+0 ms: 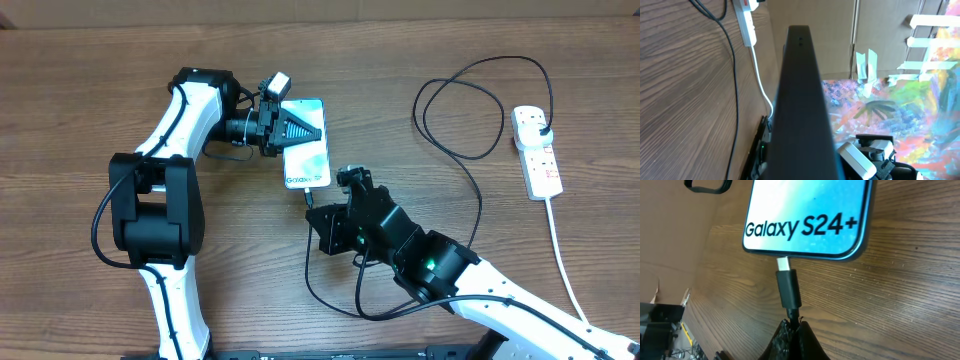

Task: Plug charger to phone and switch on socket
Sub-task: 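Push the plug up into the phone's port with the right gripper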

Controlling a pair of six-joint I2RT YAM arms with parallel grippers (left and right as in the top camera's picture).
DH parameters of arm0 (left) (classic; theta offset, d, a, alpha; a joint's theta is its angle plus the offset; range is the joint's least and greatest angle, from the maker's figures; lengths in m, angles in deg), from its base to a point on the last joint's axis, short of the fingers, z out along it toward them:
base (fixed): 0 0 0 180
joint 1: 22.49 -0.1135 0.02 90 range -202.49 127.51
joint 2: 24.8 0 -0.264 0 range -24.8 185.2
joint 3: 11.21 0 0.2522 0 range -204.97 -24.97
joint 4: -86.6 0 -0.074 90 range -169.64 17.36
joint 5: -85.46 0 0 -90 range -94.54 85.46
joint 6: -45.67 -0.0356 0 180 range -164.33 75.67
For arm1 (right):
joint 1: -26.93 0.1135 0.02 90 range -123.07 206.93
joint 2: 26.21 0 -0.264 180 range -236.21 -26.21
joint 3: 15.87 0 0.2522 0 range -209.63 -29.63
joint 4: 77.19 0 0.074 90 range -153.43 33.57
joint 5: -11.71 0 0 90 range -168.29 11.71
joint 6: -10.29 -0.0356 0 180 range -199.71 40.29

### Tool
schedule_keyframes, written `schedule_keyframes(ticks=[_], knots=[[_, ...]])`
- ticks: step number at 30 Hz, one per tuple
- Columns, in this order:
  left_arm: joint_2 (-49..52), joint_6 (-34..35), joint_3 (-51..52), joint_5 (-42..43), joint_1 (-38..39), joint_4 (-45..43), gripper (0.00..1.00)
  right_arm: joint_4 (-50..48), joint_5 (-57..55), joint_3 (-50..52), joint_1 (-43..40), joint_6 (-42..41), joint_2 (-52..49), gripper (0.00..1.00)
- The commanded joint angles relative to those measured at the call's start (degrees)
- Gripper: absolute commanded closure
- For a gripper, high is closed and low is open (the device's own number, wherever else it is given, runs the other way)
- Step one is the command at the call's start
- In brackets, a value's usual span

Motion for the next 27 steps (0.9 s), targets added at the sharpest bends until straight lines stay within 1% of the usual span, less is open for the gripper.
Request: schedule_keyframes(ticks=[1, 24, 27], knots=[[-0.57, -0.04, -0.11, 3.02, -0.35, 0.07, 0.96, -0.37, -2.03, -1.77, -1.33, -0.37, 0.63, 0.96], [-0.57, -0.04, -0.11, 2.95, -2.47, 0.57, 0.96, -1.44, -1.97, -1.77, -2.08, -0.2, 0.68, 0.96], [-0.57, -0.07, -0.11, 2.95, -2.1, 1.18, 0.96, -2.62, -0.31, -1.77, -2.08, -0.2, 0.68, 0.96]])
